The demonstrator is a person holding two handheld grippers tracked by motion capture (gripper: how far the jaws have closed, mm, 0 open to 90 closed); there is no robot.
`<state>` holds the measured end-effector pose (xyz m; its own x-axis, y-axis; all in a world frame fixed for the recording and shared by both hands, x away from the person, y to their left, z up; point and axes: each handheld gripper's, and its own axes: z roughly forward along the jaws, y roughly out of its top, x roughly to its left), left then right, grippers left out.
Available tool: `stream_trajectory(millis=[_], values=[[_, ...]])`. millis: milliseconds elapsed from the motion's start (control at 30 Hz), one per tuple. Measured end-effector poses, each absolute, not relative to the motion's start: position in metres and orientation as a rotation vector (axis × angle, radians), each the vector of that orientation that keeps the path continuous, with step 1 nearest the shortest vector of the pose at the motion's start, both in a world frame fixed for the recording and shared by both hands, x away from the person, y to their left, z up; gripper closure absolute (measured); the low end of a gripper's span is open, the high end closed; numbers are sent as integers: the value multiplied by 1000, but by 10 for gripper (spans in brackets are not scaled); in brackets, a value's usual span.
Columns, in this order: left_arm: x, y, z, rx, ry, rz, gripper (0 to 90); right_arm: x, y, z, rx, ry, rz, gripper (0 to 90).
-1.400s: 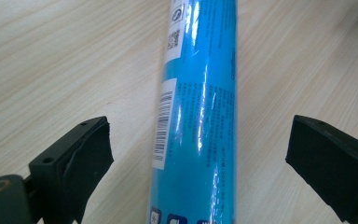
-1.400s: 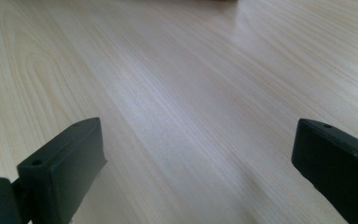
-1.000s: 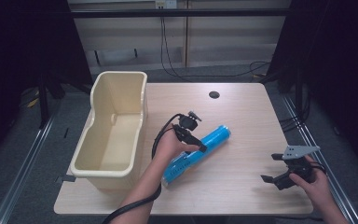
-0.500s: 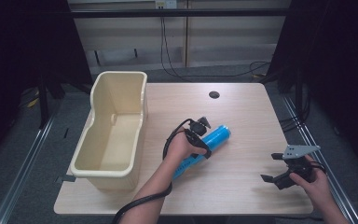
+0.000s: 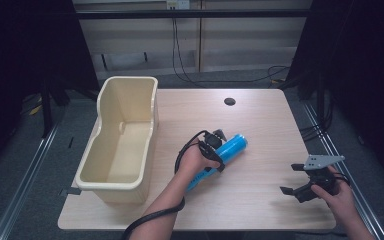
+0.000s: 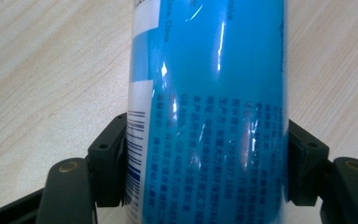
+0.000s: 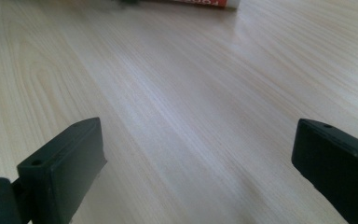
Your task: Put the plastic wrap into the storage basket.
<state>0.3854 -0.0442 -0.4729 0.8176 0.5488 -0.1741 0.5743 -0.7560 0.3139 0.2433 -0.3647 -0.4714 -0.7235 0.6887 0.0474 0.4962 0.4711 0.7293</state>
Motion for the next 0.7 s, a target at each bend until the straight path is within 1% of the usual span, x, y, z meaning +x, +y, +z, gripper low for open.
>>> stream_trajectory(millis=[67, 200, 233, 267, 300, 333, 367, 467, 533, 700], values=[[383, -48, -472, 2661, 871, -77, 315, 243, -365, -471, 1015, 2466, 1099, 21], [382, -53, -469, 2706, 923, -72, 320, 243, -365, -471, 1015, 2464, 1104, 21], [381, -51, -467, 2683, 964, -95, 321, 243, -365, -471, 1015, 2463, 1109, 21], [381, -51, -467, 2683, 964, -95, 321, 243, -365, -471, 1015, 2461, 1107, 21], [380, -48, -463, 2658, 947, -116, 321, 243, -365, -471, 1021, 2459, 1109, 21], [381, -46, -459, 2679, 918, -120, 321, 243, -365, -471, 1022, 2460, 1112, 21], [379, -46, -457, 2658, 958, -119, 322, 244, -365, -471, 1018, 2461, 1117, 21], [382, -41, -448, 2664, 965, -140, 322, 244, -365, -471, 1016, 2460, 1113, 21], [381, -39, -442, 2623, 997, -162, 322, 244, -364, -470, 1014, 2459, 1118, 21], [381, -33, -426, 2609, 985, -146, 323, 245, -364, -470, 1014, 2459, 1128, 21]])
